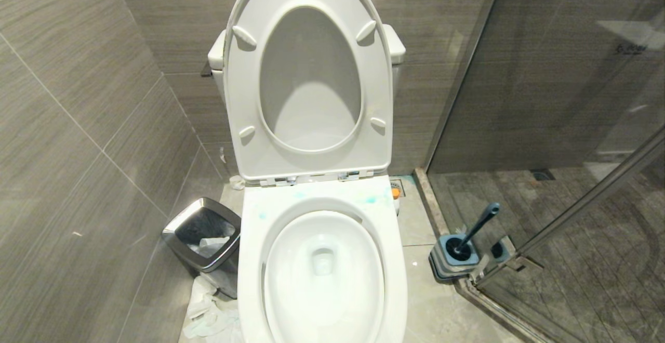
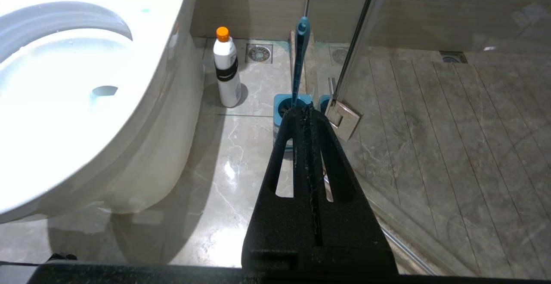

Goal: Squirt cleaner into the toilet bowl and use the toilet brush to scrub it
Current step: Pour in the cleaning agent

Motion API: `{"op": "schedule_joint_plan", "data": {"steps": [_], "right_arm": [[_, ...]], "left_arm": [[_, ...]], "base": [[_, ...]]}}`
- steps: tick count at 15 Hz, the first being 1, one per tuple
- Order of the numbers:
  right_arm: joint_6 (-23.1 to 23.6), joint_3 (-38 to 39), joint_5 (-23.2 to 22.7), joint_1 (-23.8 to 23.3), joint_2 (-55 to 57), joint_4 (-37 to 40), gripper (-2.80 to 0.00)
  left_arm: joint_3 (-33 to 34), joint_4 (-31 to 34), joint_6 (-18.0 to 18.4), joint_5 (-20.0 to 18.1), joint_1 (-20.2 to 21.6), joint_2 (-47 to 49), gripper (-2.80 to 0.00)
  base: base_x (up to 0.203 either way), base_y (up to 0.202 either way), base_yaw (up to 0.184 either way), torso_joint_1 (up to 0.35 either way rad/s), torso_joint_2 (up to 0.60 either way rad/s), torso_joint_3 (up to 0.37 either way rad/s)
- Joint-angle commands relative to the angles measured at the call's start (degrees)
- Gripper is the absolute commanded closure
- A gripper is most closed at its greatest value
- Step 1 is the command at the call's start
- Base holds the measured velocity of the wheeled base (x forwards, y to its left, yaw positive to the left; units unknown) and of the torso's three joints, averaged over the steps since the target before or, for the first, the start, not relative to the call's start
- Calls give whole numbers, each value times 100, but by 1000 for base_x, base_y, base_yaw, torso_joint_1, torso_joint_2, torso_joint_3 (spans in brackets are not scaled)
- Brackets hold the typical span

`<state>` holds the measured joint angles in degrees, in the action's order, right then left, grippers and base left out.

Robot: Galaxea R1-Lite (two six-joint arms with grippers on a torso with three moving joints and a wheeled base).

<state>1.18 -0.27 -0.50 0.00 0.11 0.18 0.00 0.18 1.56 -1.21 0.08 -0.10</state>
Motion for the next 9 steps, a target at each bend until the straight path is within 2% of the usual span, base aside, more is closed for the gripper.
{"op": "schedule_joint_plan", "data": {"steps": [1, 9], "right_arm": [[5, 0, -2, 0, -2, -1, 0], [5, 0, -2, 0, -2, -1, 0]], "left_arm": [[1, -1, 2, -2, 1, 10, 0], [0, -1, 11, -2, 1, 10, 0]], "base": [[0, 0, 0, 0, 0, 0], [0, 0, 0, 0, 0, 0]]}}
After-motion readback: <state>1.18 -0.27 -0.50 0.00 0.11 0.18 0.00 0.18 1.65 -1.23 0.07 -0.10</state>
